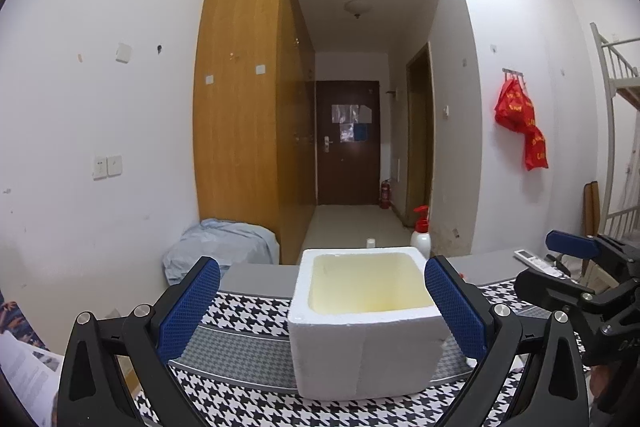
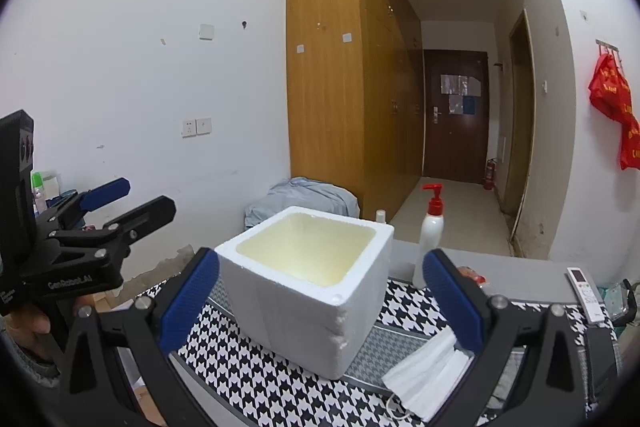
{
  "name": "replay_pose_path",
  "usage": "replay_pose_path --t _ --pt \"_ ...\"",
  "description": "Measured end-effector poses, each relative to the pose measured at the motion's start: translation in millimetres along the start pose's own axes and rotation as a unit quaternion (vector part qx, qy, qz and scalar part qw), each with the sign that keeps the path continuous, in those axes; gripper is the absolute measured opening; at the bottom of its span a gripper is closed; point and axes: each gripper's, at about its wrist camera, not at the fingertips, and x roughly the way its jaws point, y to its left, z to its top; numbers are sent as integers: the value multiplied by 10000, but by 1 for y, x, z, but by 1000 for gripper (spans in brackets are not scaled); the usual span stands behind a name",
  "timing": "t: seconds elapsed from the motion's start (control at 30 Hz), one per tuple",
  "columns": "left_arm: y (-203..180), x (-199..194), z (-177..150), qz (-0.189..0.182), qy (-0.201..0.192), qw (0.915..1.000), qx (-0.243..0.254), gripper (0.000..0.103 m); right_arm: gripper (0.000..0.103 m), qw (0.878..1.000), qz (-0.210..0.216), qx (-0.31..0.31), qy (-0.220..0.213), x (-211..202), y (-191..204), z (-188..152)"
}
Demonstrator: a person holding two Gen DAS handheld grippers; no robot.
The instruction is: Organize soft objects
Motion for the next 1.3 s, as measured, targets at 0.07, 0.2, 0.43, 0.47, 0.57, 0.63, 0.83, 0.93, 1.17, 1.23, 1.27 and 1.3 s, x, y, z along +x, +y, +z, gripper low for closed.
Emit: replay_pose_path --t 0.07,0.2,0.43,0.47,0.57,0.63,0.83,0.93,1.17,1.23,1.27,1.3 --pt "-3 -3 -2 -23 -3 10000 12 102 103 10000 -34 30 -2 -4 -1 -1" --pt "-3 -8 -8 -140 -46 9999 -36 102 103 10000 -59 50 -6 -12 0 -5" --pt "-5 -13 -18 -218 -103 9997 -105 102 103 9999 -138 35 14 -16 1 -14" --pt "-6 -12 -20 -199 -101 9997 -106 102 103 9999 -140 61 17 -17 0 -15" --pt "-5 -11 -23 -195 -96 9997 -141 102 103 9998 -159 90 41 -17 -3 -19" --pt "-5 -10 -25 -212 -106 9995 -193 102 103 9997 -200 115 61 -16 -5 -23" --pt "-9 -8 -37 -267 -113 9994 -198 102 103 9994 -259 182 111 -16 -9 -30" --pt "-12 -9 -42 -342 -170 9992 -127 102 103 9989 -383 225 170 -16 -11 -34" --pt "-12 -1 -47 -308 -61 9991 -280 102 103 9976 -545 332 284 -22 -19 -47" --pt "-13 1 -49 -303 -47 9992 -264 102 103 9972 -594 340 294 -24 -21 -49" --pt "-14 2 -50 -315 -25 9991 -266 102 103 9970 -606 370 294 -26 -23 -51" --pt "-15 2 -52 -333 -4 9991 -263 102 103 9970 -603 381 295 -26 -23 -52"
